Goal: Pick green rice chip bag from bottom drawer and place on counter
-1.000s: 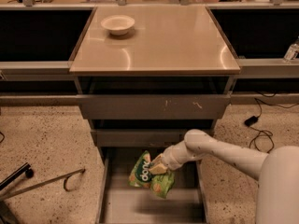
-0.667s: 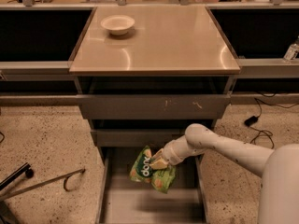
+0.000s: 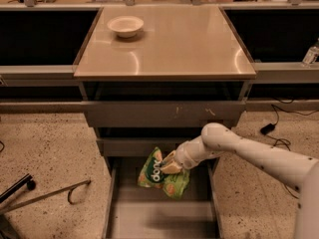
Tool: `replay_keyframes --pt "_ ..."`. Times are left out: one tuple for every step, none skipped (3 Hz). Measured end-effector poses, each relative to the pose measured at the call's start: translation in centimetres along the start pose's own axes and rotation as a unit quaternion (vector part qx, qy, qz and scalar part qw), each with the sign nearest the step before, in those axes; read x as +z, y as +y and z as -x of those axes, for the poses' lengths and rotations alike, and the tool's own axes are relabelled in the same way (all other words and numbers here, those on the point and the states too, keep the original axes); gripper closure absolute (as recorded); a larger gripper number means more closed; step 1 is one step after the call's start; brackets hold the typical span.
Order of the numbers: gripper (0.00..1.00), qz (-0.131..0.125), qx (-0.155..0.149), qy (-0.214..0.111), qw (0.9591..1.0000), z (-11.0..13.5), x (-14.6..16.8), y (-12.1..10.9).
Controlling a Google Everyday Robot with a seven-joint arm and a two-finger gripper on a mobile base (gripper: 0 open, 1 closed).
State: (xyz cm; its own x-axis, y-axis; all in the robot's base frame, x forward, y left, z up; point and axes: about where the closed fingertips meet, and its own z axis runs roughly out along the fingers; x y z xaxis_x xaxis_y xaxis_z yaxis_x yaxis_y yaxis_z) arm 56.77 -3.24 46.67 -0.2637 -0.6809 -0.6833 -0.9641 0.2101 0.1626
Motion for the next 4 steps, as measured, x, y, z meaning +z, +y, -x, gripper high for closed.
replay_keyframes --pt "1.0 -0.003 -0.048 -0.008 0.9988 6.0 -6.9 3.6" --pt "1.0 -0.017 -0.099 -0.025 0.9947 11.8 -13.8 6.3" --pt "1.0 -0.012 -0.146 -0.055 0.9877 16.4 -18.5 5.7" --pt "1.0 -0.011 -0.146 -0.055 0.9878 16.3 -18.4 5.7"
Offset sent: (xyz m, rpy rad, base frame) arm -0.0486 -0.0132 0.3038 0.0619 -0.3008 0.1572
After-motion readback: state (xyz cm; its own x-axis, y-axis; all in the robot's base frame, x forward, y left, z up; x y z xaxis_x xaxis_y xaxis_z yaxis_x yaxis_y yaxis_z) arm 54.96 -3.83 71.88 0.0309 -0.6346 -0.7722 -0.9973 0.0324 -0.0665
